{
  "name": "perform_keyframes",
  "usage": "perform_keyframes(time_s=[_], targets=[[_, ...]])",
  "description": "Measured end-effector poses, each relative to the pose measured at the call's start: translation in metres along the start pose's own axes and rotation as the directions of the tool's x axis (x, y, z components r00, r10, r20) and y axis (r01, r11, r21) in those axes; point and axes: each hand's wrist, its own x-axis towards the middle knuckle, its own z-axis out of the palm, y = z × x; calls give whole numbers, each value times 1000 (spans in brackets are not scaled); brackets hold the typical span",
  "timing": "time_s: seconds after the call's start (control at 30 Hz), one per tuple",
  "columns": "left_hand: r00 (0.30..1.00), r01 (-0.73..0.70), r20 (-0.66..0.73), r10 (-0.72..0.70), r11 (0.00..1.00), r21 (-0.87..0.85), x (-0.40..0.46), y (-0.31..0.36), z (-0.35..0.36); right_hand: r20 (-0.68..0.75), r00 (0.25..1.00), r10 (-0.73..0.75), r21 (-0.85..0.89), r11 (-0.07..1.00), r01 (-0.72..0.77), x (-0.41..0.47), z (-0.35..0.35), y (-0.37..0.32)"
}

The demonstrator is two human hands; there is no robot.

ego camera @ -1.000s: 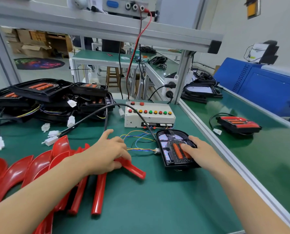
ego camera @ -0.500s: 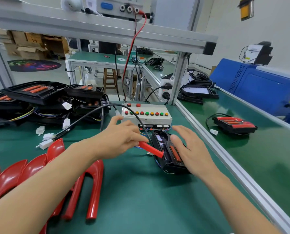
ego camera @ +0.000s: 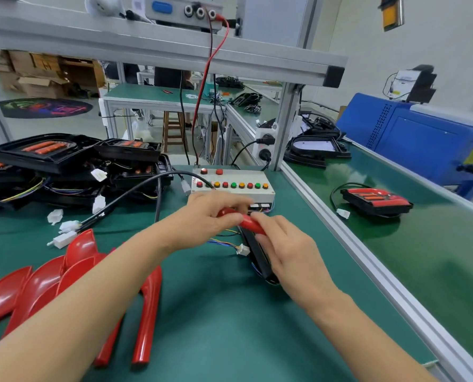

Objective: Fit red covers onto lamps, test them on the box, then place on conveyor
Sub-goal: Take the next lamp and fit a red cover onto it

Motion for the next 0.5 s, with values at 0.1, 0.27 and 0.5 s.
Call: perform_keyframes(time_s=[0.1,0.27,0.5], targets=[[913,148,-337,-231,956,-253,12,-5,12,-38,985,166,-31,986,-167,-1,-6,10],[777,494,-211,-594,782,-379,23,-11,47,-28,912,409,-106,906,-409,-12,-14,34],[691,606,37,-722,551,-574,48,-2,68,22,821,571,-292,789,-541,-24,-17,47]])
